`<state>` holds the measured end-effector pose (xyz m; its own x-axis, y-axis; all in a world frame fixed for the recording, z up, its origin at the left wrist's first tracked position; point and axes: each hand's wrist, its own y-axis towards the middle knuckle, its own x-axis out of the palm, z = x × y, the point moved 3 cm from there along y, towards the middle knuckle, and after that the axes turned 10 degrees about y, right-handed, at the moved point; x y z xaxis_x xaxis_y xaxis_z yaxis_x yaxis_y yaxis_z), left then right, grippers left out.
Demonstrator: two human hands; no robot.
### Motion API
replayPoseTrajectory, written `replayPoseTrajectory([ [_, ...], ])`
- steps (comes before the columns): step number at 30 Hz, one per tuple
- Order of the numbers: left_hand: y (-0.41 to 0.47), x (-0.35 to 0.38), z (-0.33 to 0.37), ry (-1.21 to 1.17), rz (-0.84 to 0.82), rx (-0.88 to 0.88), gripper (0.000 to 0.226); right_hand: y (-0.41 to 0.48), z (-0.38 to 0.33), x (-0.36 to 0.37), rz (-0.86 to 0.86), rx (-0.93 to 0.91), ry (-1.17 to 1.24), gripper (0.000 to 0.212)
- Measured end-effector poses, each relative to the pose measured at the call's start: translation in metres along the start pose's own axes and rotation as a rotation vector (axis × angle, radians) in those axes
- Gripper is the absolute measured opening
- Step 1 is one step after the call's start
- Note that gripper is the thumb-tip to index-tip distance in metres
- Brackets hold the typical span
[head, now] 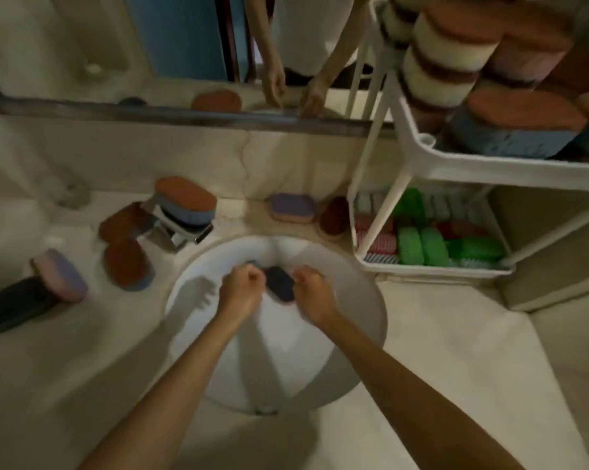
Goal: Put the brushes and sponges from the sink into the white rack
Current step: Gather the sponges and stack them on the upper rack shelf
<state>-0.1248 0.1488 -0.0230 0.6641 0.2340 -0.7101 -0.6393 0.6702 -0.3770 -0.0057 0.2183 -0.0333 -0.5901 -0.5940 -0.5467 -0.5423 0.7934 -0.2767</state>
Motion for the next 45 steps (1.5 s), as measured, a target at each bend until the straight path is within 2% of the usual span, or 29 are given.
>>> replayPoseTrajectory([
  [3,0.009,0.038,-0.049,0.208,-0.115,-0.038,0.011,0.015,0.058,0.032,-0.135,0.157,-0.158,0.028],
  [6,0.034,0.055,-0.083,0.385,-0.065,-0.05,0.046,0.024,0.087,0.04,-0.111,0.259,-0.207,0.032],
  [10,0.07,0.069,-0.092,0.536,-0.03,0.003,0.065,0.035,0.111,0.035,-0.011,0.448,-0.276,0.059],
  [14,0.098,0.083,-0.087,0.559,-0.003,0.012,0.07,0.049,0.132,0.048,0.018,0.462,-0.277,0.075],
  [18,0.113,0.085,-0.093,0.514,0.04,-0.04,0.056,0.06,0.142,0.058,0.047,0.458,-0.301,0.078],
  [22,0.106,0.068,-0.095,0.254,0.024,-0.15,0.053,0.055,0.137,0.053,0.112,0.43,-0.311,0.08],
  [26,0.084,0.055,-0.088,-0.218,-0.09,-0.236,0.052,0.03,0.118,0.04,0.206,0.374,-0.299,0.072],
  [28,0.072,0.049,-0.076,-0.323,-0.132,-0.249,0.046,0.019,0.105,0.034,0.26,0.335,-0.253,0.067],
  [32,0.04,0.022,-0.033,-0.422,-0.17,-0.14,0.031,0.0,0.05,0.006,0.367,0.163,-0.101,0.055],
  [37,0.008,-0.026,0.023,-0.492,-0.079,0.06,0.04,-0.021,-0.019,-0.035,0.518,-0.064,0.082,0.041],
  [45,-0.04,-0.113,0.116,-0.598,0.099,0.325,0.045,-0.048,-0.119,-0.104,0.705,-0.334,-0.019,0.044],
])
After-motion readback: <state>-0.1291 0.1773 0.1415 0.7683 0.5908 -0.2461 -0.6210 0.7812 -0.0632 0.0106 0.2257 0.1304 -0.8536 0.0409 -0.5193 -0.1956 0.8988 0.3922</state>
